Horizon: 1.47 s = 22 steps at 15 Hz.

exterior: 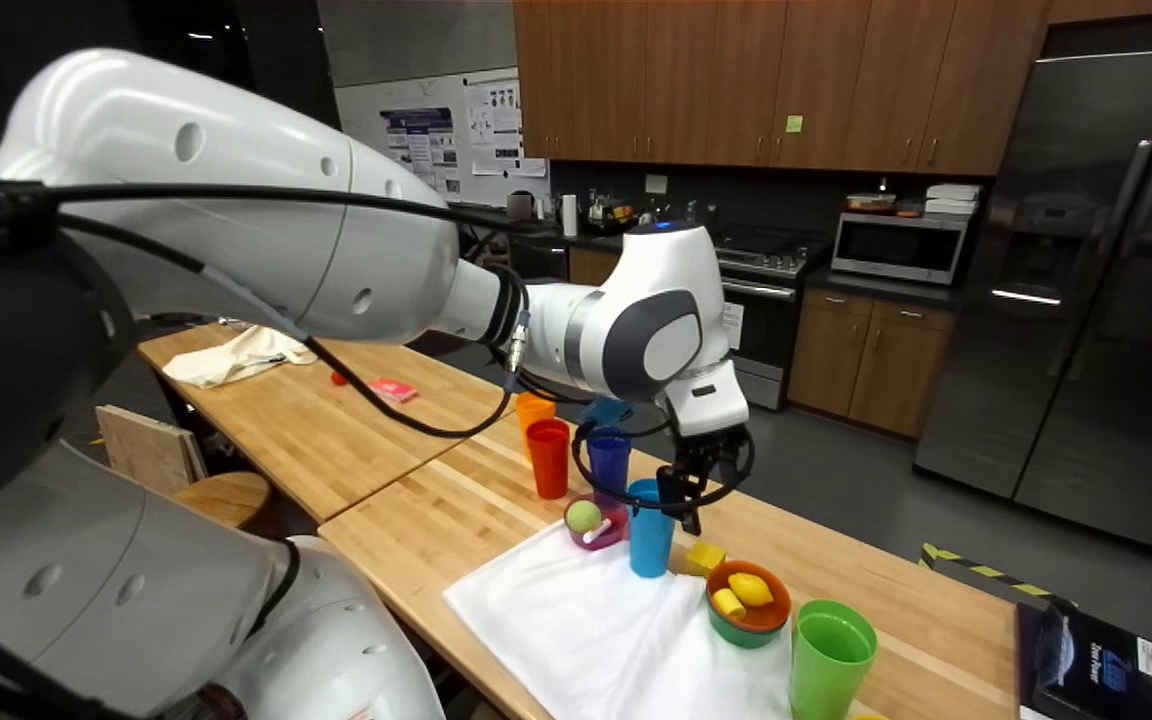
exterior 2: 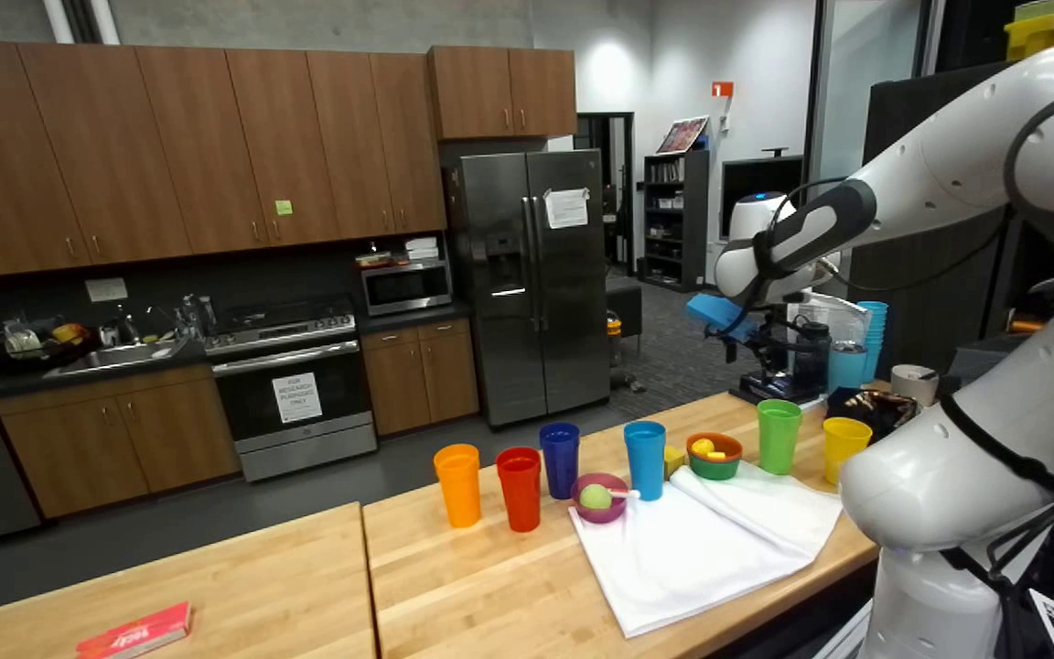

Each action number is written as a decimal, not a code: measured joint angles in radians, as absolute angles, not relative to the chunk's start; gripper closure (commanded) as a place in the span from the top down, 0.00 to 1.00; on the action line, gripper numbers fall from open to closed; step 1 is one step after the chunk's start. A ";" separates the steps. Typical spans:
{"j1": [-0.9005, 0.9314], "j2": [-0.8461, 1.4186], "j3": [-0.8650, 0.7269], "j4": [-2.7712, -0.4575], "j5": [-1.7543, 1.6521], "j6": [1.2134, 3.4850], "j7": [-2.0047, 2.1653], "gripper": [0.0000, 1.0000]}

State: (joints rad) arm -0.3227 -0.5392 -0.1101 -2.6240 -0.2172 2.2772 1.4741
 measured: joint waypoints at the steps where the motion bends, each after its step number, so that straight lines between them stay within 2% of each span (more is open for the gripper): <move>1: -0.295 -0.544 -0.103 -2.629 -0.183 2.283 1.437 1.00; 10: -0.262 -0.542 -0.088 -2.633 -0.156 2.294 1.398 1.00; 22: -0.150 -0.563 -0.042 -2.586 -0.086 2.169 0.827 1.00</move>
State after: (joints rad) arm -0.1496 -0.5633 -0.0424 -2.5863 -0.0860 2.1686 0.8271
